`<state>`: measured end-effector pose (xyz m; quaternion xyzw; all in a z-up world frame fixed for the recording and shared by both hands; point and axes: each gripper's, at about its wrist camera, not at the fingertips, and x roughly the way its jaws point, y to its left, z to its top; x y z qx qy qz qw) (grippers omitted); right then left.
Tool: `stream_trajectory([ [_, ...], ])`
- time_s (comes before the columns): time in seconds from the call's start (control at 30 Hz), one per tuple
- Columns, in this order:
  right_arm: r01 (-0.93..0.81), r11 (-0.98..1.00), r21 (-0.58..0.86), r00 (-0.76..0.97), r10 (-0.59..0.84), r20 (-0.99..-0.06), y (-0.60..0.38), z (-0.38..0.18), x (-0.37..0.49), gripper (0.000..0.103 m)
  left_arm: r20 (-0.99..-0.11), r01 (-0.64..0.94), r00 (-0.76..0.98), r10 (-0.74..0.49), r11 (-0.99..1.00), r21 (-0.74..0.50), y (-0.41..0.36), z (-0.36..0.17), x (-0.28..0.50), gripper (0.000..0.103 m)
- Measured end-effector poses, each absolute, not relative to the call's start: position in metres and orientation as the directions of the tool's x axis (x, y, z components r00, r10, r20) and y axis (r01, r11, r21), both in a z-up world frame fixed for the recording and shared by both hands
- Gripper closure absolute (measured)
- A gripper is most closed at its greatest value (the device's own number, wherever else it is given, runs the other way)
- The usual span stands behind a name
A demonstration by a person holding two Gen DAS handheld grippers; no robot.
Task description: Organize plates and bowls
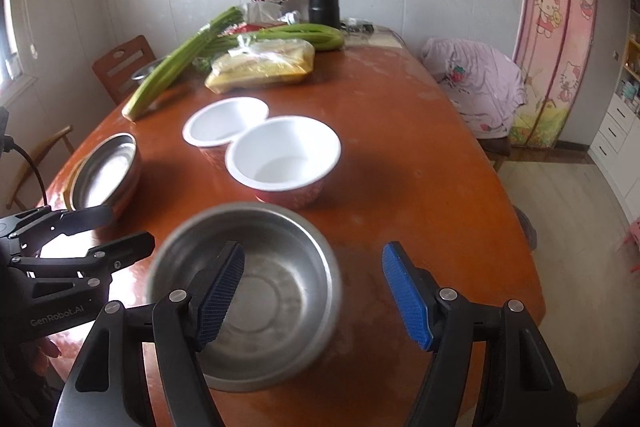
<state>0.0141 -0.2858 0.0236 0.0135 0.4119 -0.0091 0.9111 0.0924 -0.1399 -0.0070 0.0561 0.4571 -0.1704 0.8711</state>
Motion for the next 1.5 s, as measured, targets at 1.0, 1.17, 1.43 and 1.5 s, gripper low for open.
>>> stream_trajectory([
  [1.0, -0.146, 0.989, -0.031, 0.573, 0.059, -0.817, -0.258, -0.024, 0.013, 0.056, -0.877, 0.38, 0.404, -0.258, 0.92, -0.096, -0.17, -0.047, 0.102, 0.042],
  [1.17, -0.161, 0.987, -0.014, 0.57, 0.082, -0.818, -0.251, -0.02, 0.014, 0.055, -0.872, 0.368, 0.422, -0.247, 0.926, -0.085, -0.161, -0.04, 0.097, 0.042],
  [1.43, -0.198, 0.98, -0.007, 0.576, 0.11, -0.81, -0.233, -0.012, 0.013, 0.055, -0.861, 0.343, 0.45, -0.236, 0.936, -0.077, -0.137, -0.028, 0.089, 0.042],
  [1.5, -0.21, 0.978, -0.011, 0.573, 0.114, -0.811, -0.226, -0.012, 0.012, 0.055, -0.862, 0.336, 0.45, -0.234, 0.938, -0.079, -0.13, -0.028, 0.087, 0.042],
])
